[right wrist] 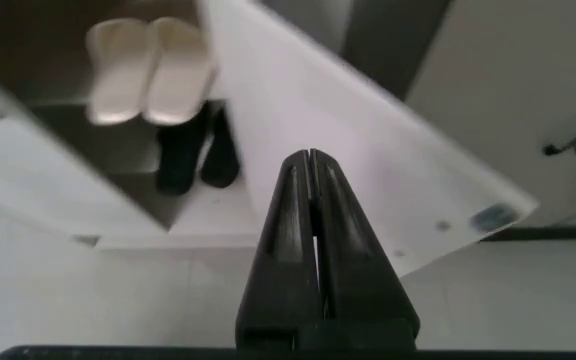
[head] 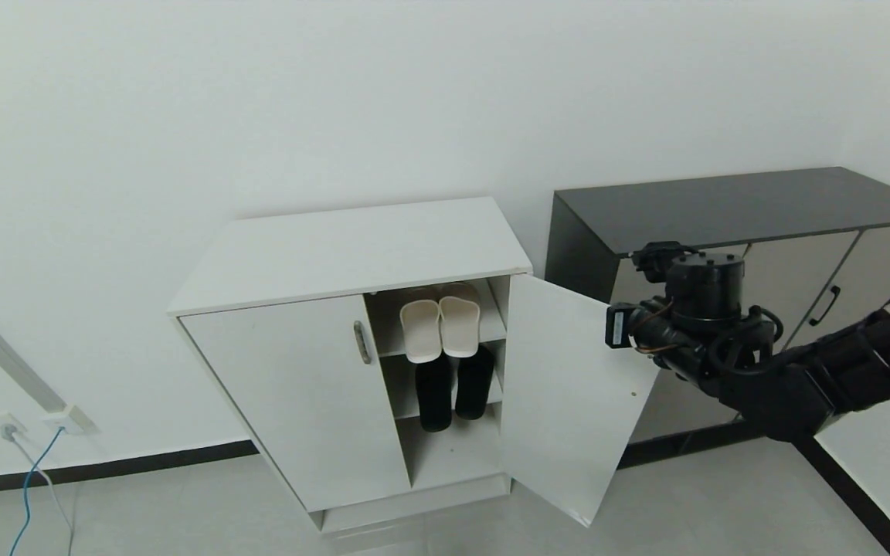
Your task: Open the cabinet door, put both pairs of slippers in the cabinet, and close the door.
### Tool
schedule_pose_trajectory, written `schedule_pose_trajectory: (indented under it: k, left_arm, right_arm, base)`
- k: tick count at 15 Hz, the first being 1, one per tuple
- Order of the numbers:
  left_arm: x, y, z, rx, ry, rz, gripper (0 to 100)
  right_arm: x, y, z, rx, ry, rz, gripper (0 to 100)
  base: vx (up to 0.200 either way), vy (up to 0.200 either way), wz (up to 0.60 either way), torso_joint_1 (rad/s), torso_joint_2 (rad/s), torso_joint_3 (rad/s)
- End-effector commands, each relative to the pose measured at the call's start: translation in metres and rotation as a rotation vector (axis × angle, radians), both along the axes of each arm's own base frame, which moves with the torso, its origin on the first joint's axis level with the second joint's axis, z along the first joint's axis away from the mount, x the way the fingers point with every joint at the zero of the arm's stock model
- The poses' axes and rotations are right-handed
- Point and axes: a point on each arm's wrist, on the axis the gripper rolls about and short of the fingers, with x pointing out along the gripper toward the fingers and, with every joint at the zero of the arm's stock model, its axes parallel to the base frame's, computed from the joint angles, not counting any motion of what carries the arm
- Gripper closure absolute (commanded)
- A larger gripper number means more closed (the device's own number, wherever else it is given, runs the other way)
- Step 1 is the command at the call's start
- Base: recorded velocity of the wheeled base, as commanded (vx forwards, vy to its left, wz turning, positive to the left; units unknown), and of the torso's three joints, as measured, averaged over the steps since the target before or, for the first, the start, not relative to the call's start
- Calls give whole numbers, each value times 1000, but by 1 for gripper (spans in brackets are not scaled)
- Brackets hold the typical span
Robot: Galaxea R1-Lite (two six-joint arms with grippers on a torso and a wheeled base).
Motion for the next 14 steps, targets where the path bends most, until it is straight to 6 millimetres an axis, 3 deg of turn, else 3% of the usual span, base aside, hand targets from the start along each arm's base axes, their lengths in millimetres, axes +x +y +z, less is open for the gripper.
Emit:
schedule_pose_trajectory:
  k: [1,4,9,14]
  left_arm:
    - [0,0,0,-1,0,1,100]
    - [0,0,0,1,0,-1,100]
    - [0,0,0,-1,0,1,100]
    - [0,0,0,-1,0,1,100]
  right_arm:
    - [31,-13,-19,3,22,-42,100]
    - [41,-20,-23,22,26,-29,100]
    - [35,-19,-21,14,47,-21,100]
    - [-9,9,-11,-3,74,86,100]
  base:
    - [0,0,0,0,0,0]
    - [0,0,0,0,0,0]
    - [0,0,0,0,0,0]
    - [0,0,0,0,0,0]
